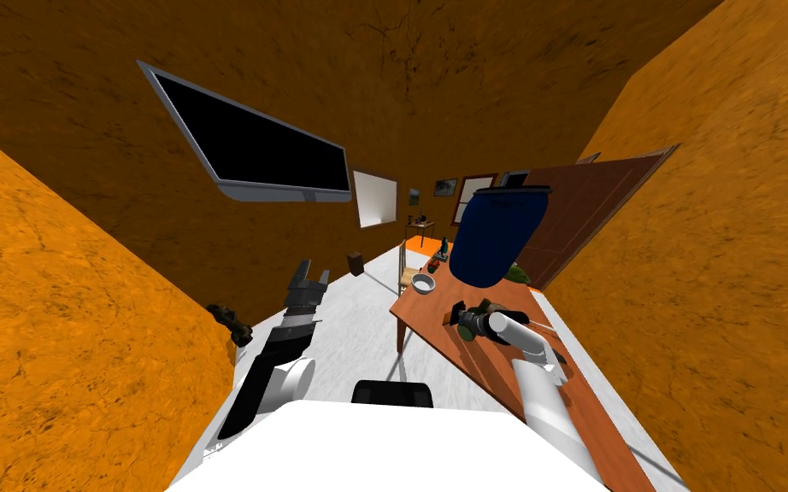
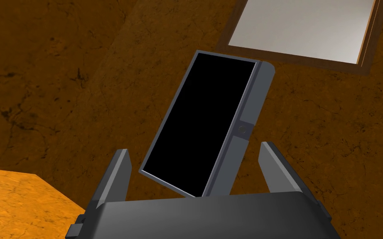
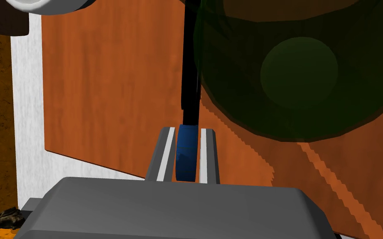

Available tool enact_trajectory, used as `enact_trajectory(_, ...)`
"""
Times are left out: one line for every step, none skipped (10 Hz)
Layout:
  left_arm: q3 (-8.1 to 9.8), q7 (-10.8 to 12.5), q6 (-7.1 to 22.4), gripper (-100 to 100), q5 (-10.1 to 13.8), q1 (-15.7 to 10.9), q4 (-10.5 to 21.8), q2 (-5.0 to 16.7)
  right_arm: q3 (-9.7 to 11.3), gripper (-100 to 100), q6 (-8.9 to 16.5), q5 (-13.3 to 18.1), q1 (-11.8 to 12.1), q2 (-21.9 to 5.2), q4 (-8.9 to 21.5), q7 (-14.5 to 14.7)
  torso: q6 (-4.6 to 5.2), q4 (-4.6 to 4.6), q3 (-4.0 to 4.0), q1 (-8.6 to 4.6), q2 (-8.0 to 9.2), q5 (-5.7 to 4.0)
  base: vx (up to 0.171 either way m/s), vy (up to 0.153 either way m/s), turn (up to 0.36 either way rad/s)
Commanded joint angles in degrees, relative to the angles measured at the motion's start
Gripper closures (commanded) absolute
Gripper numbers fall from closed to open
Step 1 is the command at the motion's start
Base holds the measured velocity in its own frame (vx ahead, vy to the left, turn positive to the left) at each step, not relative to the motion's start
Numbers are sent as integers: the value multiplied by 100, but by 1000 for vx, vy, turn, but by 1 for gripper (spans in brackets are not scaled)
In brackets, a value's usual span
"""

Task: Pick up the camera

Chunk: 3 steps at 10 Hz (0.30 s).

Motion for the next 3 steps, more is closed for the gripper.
enact_trajectory(0,0,0,0,0,0,0,0,0,100,169,-13,-5,-57,-150,-110,0,0,0,0,0,0,-62,-1,41)
enact_trajectory(0,0,0,0,0,0,0,0,7,100,109,3,3,-24,-124,-75,1,2,7,1,13,0,-28,0,4)
enact_trajectory(0,0,0,0,0,0,0,0,8,0,132,4,3,-27,-138,-91,2,1,4,0,7,-2,0,0,0)
